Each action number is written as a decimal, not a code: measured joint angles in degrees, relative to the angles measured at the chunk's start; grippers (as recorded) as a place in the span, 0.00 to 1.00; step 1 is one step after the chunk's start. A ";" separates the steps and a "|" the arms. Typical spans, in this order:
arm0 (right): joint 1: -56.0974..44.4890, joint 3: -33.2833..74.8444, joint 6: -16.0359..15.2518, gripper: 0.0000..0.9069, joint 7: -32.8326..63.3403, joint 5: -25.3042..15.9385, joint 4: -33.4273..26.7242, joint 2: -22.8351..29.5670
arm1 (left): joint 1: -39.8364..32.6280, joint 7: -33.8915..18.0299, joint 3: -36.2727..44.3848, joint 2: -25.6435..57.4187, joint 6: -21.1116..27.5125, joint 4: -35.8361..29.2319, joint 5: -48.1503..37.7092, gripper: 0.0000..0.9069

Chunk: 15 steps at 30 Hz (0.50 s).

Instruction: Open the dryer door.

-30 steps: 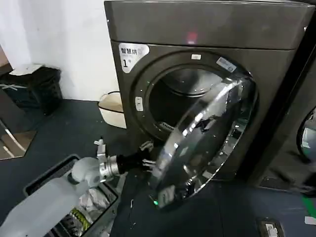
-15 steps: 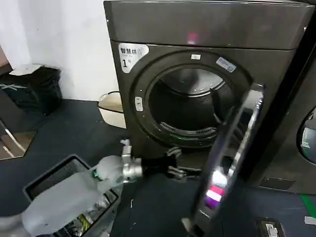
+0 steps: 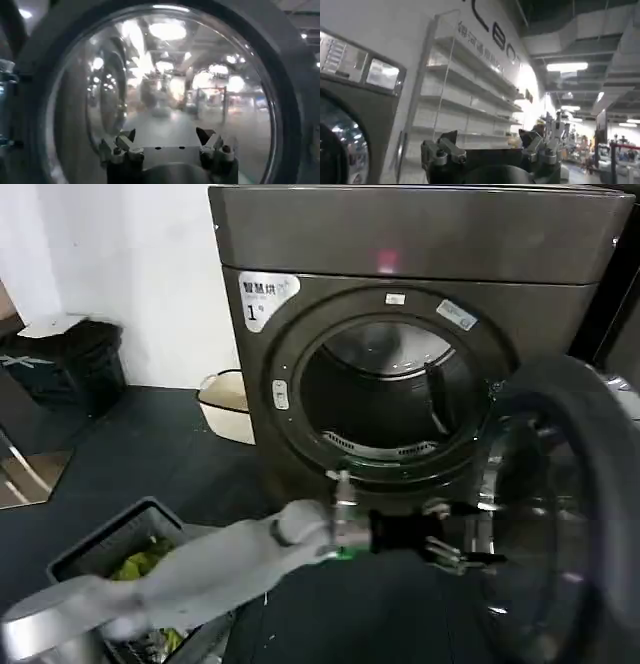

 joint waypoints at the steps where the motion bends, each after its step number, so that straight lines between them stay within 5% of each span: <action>1: -0.19 0.23 0.48 1.00 -0.71 0.00 0.25 0.29 | -0.26 -0.19 0.27 -1.33 -0.12 0.97 0.01 1.00; 15: -1.50 2.39 1.62 1.00 -1.38 0.83 2.11 2.42 | -2.22 -5.62 -0.42 -17.14 -2.21 13.72 5.06 1.00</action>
